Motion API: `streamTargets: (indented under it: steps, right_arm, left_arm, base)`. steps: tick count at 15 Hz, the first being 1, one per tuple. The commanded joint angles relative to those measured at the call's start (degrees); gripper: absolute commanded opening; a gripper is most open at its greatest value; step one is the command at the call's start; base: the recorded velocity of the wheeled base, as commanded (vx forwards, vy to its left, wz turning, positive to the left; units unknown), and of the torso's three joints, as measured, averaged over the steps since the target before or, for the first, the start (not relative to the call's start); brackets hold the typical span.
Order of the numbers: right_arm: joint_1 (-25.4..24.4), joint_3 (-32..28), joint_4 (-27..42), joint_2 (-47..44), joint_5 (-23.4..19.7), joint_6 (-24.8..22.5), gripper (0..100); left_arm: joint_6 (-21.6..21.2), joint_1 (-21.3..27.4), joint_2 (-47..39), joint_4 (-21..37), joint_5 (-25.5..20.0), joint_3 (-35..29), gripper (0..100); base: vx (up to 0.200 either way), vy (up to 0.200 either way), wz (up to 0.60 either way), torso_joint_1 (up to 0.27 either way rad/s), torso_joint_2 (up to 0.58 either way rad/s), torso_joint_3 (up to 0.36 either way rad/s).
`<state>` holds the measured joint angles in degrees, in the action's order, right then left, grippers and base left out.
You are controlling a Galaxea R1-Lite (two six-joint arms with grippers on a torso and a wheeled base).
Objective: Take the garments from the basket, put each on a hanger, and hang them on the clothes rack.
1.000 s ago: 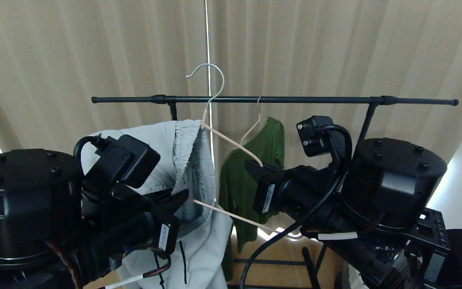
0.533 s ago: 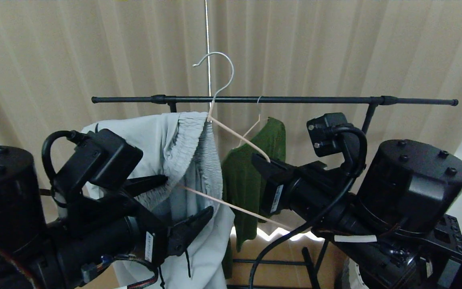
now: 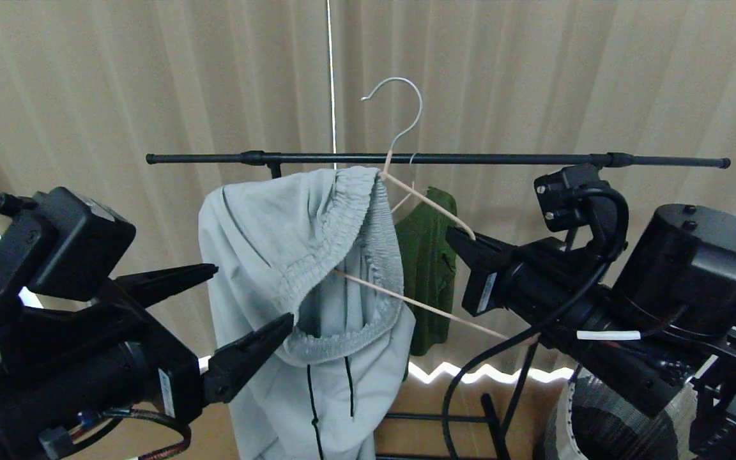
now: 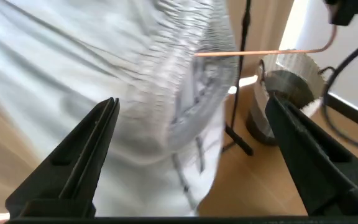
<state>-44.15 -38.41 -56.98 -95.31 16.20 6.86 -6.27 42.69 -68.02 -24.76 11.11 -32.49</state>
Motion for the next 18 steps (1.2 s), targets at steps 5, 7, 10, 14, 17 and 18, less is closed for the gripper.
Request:
streamTargets:
  steps: [5, 7, 10, 14, 17, 18]
  right_arm:
    - [6.1, 9.94, 0.03, 7.33, -9.79, -2.56, 0]
    - [6.1, 10.73, -0.06, 7.06, -10.84, -2.73, 0]
    - [6.1, 10.73, -0.06, 6.71, -12.07, -2.73, 0]
    - [6.1, 10.81, -0.06, 5.57, -15.67, -5.19, 0]
    - [5.04, 10.81, -0.06, 5.66, -16.29, -5.63, 0]
    - [4.87, 10.81, -0.06, 5.66, -16.82, -5.72, 0]
  left_arm:
    - [-11.75, -6.22, -0.18, -0.11, -0.3, 0.23, 100]
    - [-13.6, -6.04, -1.06, -0.29, -4.6, -0.3, 100]
    - [-22.12, -6.22, -1.67, -0.2, -11.11, -1.0, 100]
    - [-28.98, -6.3, -9.85, -0.2, -15.15, -8.38, 100]
    - [-29.86, -6.57, -14.33, -0.29, -15.15, -11.46, 100]
    - [-30.12, -6.74, -14.77, -0.29, -15.15, -11.72, 100]
  base:
    - [0.0, 0.0, 0.0, 0.0, 0.0, 0.0]
    - [0.0, 0.0, 0.0, 0.0, 0.0, 0.0]
    - [0.0, 0.0, 0.0, 0.0, 0.0, 0.0]
    - [0.0, 0.0, 0.0, 0.0, 0.0, 0.0]
    - [0.0, 0.0, 0.0, 0.0, 0.0, 0.0]
    - [0.0, 0.0, 0.0, 0.0, 0.0, 0.0]
